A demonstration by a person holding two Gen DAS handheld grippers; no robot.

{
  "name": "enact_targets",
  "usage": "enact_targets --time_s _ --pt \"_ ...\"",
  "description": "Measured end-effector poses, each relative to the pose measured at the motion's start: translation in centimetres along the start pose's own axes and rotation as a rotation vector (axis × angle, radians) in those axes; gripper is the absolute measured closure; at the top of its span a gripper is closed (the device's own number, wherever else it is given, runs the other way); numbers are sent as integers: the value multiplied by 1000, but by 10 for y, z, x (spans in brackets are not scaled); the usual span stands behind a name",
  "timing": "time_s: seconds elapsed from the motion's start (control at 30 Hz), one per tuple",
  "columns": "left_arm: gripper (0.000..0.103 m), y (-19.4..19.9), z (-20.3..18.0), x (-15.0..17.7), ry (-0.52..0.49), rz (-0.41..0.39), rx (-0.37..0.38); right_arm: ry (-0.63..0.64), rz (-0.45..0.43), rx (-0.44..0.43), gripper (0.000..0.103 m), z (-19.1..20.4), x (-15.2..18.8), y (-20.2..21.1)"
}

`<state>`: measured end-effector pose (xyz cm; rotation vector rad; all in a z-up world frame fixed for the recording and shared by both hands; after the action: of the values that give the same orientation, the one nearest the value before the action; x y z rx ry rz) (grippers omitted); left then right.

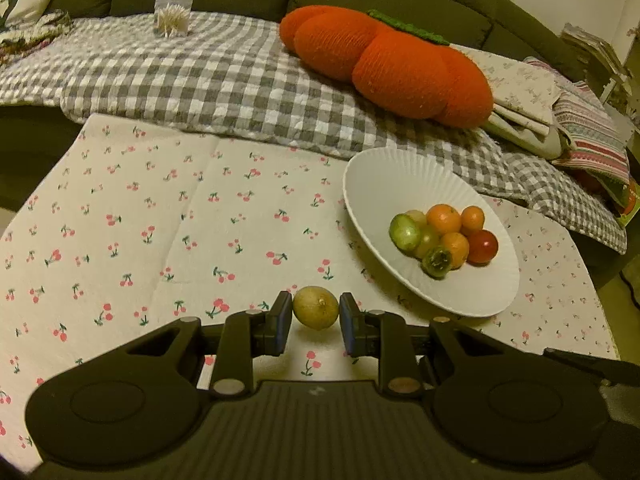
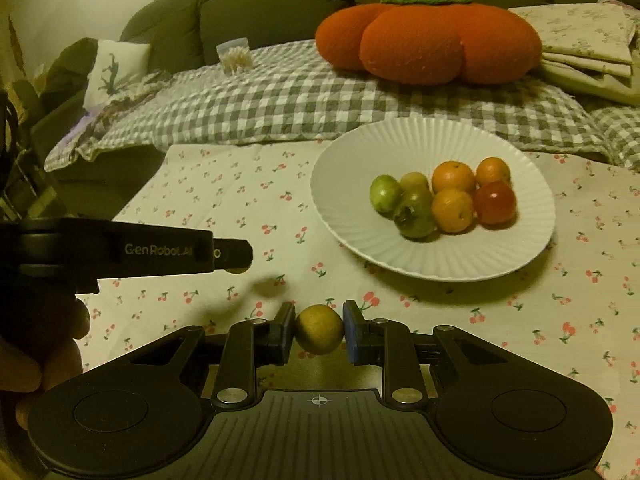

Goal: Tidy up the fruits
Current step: 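Carry both small yellow fruits onto the white plate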

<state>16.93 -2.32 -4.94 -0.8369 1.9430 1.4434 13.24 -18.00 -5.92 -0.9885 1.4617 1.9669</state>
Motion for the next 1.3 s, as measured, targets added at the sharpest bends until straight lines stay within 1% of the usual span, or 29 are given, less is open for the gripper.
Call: enact_targets --time_s 0.17,0.37,0.67,0.87,1.03,1.2,1.3 --pt "79 5 -5 -5 -36 -32 -8 -23 -25 4 79 -7 -9 12" --pt "79 4 -11 -10 -52 -41 1 -39 -75 -6 79 -12 -22 28" --pt "79 -4 -25 -19 -82 -75 42 -91 -130 47 79 -42 -38 38" --pt "79 -13 -32 -27 -118 -97 73 -128 -149 77 79 -61 -46 33" --pt "79 -30 -33 -33 -107 -90 103 -182 -157 89 79 -79 -49 25" --pt "79 -48 -36 -34 -94 -84 145 -260 -146 86 79 -97 -47 14" --pt "79 -55 -42 -31 -118 -89 163 -280 -135 92 79 -104 -46 6"
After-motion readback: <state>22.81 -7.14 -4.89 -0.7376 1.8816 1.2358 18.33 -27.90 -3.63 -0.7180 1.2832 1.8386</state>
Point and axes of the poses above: each gripper's, at about its wrist camera, not at the fingertips, and y roughly against the way its jaws point, z to its left, x to its underside, the point moved 2 cm from there along -y, roughly the way its jaws point, and after that the axes turned 8 degrees about -z, right-handed, at the moved point
